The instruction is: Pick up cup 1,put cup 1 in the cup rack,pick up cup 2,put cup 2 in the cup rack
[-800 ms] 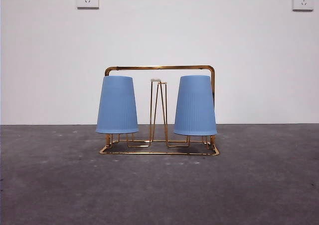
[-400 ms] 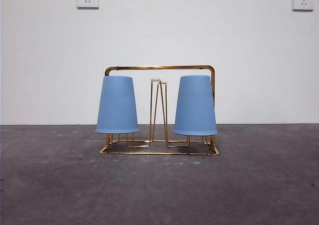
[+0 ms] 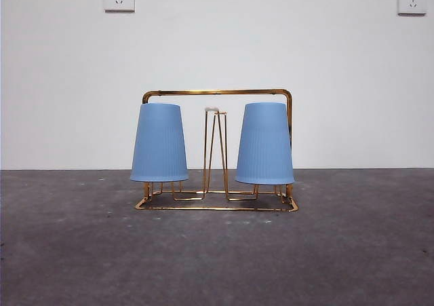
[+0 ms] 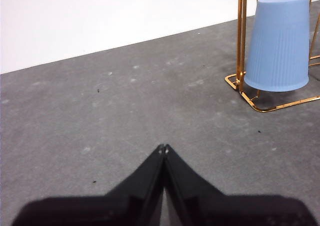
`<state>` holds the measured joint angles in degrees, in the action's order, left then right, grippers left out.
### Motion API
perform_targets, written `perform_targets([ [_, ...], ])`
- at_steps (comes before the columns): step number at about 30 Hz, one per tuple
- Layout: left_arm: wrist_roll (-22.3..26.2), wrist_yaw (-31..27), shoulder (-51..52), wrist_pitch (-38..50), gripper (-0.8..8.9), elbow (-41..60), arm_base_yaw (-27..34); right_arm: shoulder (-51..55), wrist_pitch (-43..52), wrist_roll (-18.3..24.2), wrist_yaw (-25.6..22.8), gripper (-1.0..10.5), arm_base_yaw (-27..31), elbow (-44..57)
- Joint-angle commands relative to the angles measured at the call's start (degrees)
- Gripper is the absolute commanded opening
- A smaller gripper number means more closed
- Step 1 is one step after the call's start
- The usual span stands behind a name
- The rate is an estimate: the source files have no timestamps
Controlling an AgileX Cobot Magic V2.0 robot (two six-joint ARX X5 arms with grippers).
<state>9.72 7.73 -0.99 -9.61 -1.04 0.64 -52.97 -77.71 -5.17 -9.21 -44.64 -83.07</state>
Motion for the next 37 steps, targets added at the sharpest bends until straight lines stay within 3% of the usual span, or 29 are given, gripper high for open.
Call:
perform_targets([
  [1,-0.68,0.15,0.07,0.37,-0.03,0.55,0.17,2.91,-0.70,1.75,-2.27,0.0,3.82,0.37],
  [4,-0.68,0.15,0.02,0.37,-0.03,0.55,0.17,6.97,5.01,1.86,-0.13,0.0,11.80,0.55],
  [6,-0.68,0.15,-0.02,0.39,-0.03,0.55,0.17,10.93,12.63,1.05,5.35,0.0,18.93,1.57],
  [8,-0.68,0.15,-0.26,0.37,-0.03,0.55,0.17,15.04,19.78,3.02,9.57,0.0,25.44,3.82],
  [12,-0.68,0.15,-0.72,0.37,-0.03,0.55,0.17,24.22,32.17,9.84,9.77,0.0,35.52,13.00],
  [15,-0.68,0.15,-1.03,0.37,-0.03,0.55,0.17,31.28,41.27,10.78,9.86,0.0,39.89,23.80],
  [21,-0.68,0.15,-1.09,0.37,-0.03,0.55,0.20,43.17,57.11,3.34,9.77,0.0,43.69,48.52],
  [26,-0.68,0.15,-1.27,0.37,-0.03,0.55,0.17,48.65,68.48,0.83,9.03,0.0,43.95,65.35],
  [32,-0.68,0.15,-1.44,0.37,-0.03,0.55,0.17,52.52,72.30,0.11,8.96,0.0,43.95,77.61],
  [37,-0.68,0.15,-1.81,0.37,-0.03,0.55,0.20,52.52,69.77,0.37,8.94,0.0,43.95,82.25],
])
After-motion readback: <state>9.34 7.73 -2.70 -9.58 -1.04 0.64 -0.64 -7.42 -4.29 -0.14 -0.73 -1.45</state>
